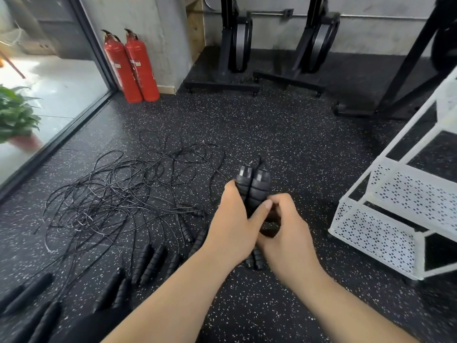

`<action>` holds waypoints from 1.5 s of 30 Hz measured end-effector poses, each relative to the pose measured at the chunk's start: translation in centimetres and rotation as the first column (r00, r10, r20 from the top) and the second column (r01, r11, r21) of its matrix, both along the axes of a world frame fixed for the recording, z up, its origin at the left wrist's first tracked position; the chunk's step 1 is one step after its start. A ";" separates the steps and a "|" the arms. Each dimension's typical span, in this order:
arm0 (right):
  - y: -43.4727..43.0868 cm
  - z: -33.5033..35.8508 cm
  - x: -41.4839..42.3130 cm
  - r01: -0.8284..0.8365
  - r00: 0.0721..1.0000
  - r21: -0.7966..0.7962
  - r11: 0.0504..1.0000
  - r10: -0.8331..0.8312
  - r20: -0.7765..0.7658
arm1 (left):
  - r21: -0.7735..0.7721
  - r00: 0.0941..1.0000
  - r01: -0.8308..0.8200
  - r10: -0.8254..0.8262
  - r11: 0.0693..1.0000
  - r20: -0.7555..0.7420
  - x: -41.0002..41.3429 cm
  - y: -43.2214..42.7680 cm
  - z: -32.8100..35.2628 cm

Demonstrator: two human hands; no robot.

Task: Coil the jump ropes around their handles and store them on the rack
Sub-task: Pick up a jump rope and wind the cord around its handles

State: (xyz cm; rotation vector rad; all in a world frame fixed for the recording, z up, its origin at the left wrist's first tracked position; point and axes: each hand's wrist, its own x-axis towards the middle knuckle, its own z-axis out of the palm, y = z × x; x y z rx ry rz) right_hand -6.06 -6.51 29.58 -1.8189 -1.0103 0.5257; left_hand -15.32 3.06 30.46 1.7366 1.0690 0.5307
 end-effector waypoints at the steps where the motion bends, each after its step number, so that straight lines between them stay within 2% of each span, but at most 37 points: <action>1: 0.1 0.2 0.1 -0.021 1.000 0.001 1.000 0.021 -0.013 | 0.064 0.999 0.017 -0.013 0.998 -0.050 -0.2 0.2 0.0; 3: 0.2 0.8 1.1 -0.123 0.992 -0.054 0.991 0.120 -0.046 | 0.173 0.989 0.056 -0.032 0.983 -0.142 -0.7 0.7 0.2; 5: 0.2 1.3 2.8 -0.195 0.981 -0.133 0.972 0.195 -0.017 | 0.205 0.976 0.104 -0.061 0.973 -0.209 -1.2 1.1 0.6; 8: 0.0 2.2 4.9 -0.034 0.971 -0.143 0.989 0.066 0.229 | 0.233 0.932 0.247 -0.165 0.940 -0.322 -1.9 1.4 1.2; 10: -0.1 2.6 5.5 0.015 0.881 -0.165 0.986 0.065 0.469 | 0.227 0.874 0.387 -0.278 0.894 -0.398 -2.1 1.2 1.4; 11: -0.1 2.6 5.6 -0.032 0.812 -0.207 0.978 0.146 0.565 | 0.213 0.831 0.461 -0.334 0.862 -0.444 -2.1 0.9 1.4; 13: 0.1 2.2 5.5 -0.166 0.660 -0.352 0.921 0.369 0.655 | 0.175 0.733 0.580 -0.416 0.796 -0.538 -2.1 0.6 1.2; 14: 0.2 1.8 5.3 -0.198 0.609 -0.440 0.876 0.461 0.645 | 0.147 0.693 0.615 -0.442 0.775 -0.569 -2.2 0.4 1.0; 16: 0.2 0.8 4.6 -0.189 0.601 -0.565 0.803 0.550 0.581 | 0.077 0.639 0.644 -0.479 0.761 -0.601 -2.3 0.4 0.6; 19: -0.1 0.0 3.3 -0.146 0.615 -0.575 0.805 0.529 0.585 | 0.038 0.604 0.648 -0.483 0.761 -0.634 -2.4 0.4 0.1; 21: -0.1 -0.3 2.8 -0.117 0.629 -0.580 0.807 0.512 0.585 | 0.091 0.596 0.648 -0.430 0.756 -0.678 -2.4 0.2 -0.1; 25: -0.1 -0.8 2.2 -0.095 0.690 -0.569 0.817 0.466 0.554 | 0.342 0.616 0.627 -0.177 0.700 -0.768 -1.5 -0.9 -0.8; 28: 0.1 -0.3 2.6 -0.136 0.741 -0.507 0.851 0.427 0.518 | 0.417 0.658 0.574 -0.095 0.705 -0.747 -1.1 -1.1 -0.8; 32: 0.3 1.2 5.0 -0.172 0.879 -0.409 0.896 0.327 0.347 | 0.489 0.749 0.523 -0.103 0.698 -0.654 -1.5 0.2 0.5; 35: 0.1 1.7 7.7 -0.144 0.874 -0.294 0.945 0.260 0.410 | 0.462 0.810 0.465 -0.153 0.755 -0.566 -1.8 0.7 1.7; 38: -0.4 2.2 9.2 -0.176 0.855 -0.156 0.972 0.229 0.465 | 0.381 0.909 0.292 -0.130 0.877 -0.397 -2.3 1.3 2.8; 40: -0.5 2.8 9.7 -0.161 0.861 -0.090 0.983 0.184 0.475 | 0.297 0.965 0.135 -0.057 0.945 -0.256 -2.6 2.2 3.2; 43: -0.8 3.3 10.3 -0.143 0.880 -0.042 0.989 0.146 0.453 | 0.173 0.992 -0.118 0.124 0.978 -0.029 -2.9 3.6 3.2; 45: -0.7 3.1 10.1 -0.129 0.889 -0.045 0.991 0.136 0.437 | 0.042 0.977 -0.203 0.200 0.978 0.075 -2.7 3.8 2.9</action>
